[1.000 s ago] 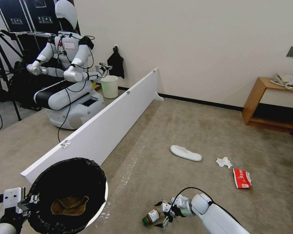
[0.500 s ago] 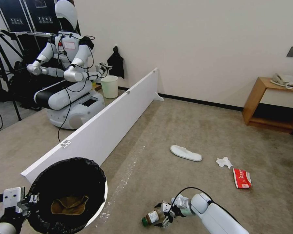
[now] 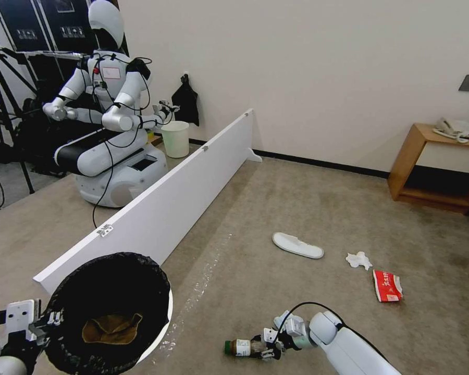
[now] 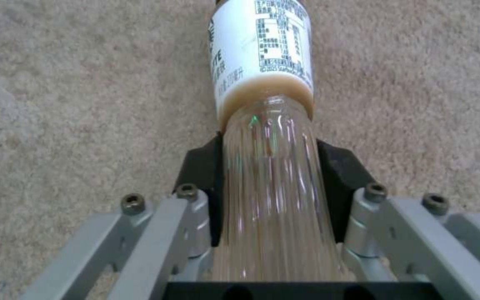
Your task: Pick up the trash bin, then pick up the garbage from the floor and place it into the trash bin.
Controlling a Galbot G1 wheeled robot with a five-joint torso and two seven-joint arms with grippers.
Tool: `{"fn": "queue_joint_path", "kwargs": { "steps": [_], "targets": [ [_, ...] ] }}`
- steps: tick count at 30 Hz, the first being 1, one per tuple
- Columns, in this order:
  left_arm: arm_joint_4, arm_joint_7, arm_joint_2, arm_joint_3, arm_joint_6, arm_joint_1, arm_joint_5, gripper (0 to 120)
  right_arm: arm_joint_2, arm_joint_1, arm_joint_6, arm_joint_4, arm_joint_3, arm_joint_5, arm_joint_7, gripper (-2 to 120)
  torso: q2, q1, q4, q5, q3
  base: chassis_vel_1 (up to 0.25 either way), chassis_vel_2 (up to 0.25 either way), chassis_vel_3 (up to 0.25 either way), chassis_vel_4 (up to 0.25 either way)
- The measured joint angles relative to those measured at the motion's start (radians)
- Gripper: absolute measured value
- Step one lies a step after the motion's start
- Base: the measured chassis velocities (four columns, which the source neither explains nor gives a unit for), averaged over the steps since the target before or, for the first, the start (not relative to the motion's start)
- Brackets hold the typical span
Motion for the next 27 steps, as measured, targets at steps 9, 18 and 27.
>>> {"fn": "queue_joint_path", "kwargs": {
  "steps": [9,18,27],
  "targets": [
    [-0.001,0.0,-0.001,0.003,0.0,0.001,0.0,3,-0.008,-0.015,0.001,0.026,0.031,0.009,-0.001,30,0.0,0.0,0.0,0.0002,0.0,0.0,0.0,0.0,0.0],
    [-0.002,0.001,0.027,0.044,0.002,-0.001,0.002,3,-0.055,-0.074,0.038,0.175,0.138,0.223,0.067,30,0.0,0.0,0.0002,0.0002,0.0,0.0,0.0,0.0,0.0],
    [-0.007,-0.007,0.079,0.061,0.024,-0.016,-0.043,3,-0.144,-0.188,0.011,0.524,0.326,0.448,0.163,30,0.0,0.0,0.001,0.0,0.0,0.0,0.0,0.0,0.0]
  ]
}}
